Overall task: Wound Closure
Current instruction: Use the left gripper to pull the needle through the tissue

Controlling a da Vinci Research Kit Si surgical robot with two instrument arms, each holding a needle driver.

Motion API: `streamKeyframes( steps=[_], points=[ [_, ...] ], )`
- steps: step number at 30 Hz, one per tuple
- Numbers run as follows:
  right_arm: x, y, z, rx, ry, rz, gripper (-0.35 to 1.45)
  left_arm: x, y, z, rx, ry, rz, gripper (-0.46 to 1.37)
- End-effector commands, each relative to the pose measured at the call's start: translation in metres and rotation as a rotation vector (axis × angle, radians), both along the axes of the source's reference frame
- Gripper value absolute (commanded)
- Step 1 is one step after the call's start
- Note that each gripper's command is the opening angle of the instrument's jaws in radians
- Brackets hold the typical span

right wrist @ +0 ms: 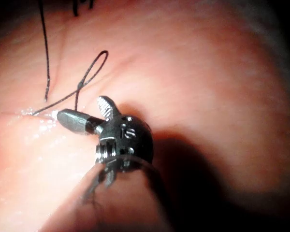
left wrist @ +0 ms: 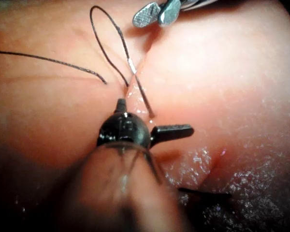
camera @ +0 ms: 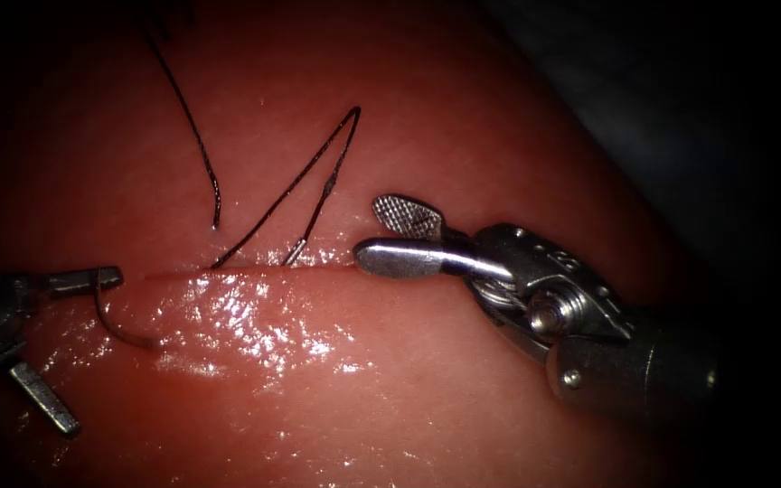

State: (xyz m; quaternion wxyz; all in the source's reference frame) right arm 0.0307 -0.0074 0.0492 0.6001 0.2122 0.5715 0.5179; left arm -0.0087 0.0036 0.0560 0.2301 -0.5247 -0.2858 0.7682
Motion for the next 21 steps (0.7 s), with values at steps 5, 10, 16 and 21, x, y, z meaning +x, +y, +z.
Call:
streamKeyframes(
  steps=[5, 10, 16, 21],
  points=[
    [-0.0006, -0.0002, -0.0007, -0.009, -0.011, 0.007, 1.26, 0.0000, -0.0001, 0.0014, -0.014, -0.052, -0.019, 0.53],
    [-0.0009, -0.0003, -0.0013, -0.005, -0.013, 0.008, 1.25, 0.0000, -0.0002, 0.0026, -0.030, -0.087, -0.008, 0.16],
    [-0.0007, -0.0007, -0.0016, -0.005, -0.014, 0.010, 1.25, -0.0001, 0.0005, 0.0026, -0.072, -0.160, 0.006, -0.01],
    [-0.0007, -0.0008, -0.0015, -0.006, -0.016, 0.009, 1.25, -0.0006, 0.0013, 0.0021, -0.097, -0.197, 0.017, 0.16]
  ],
)
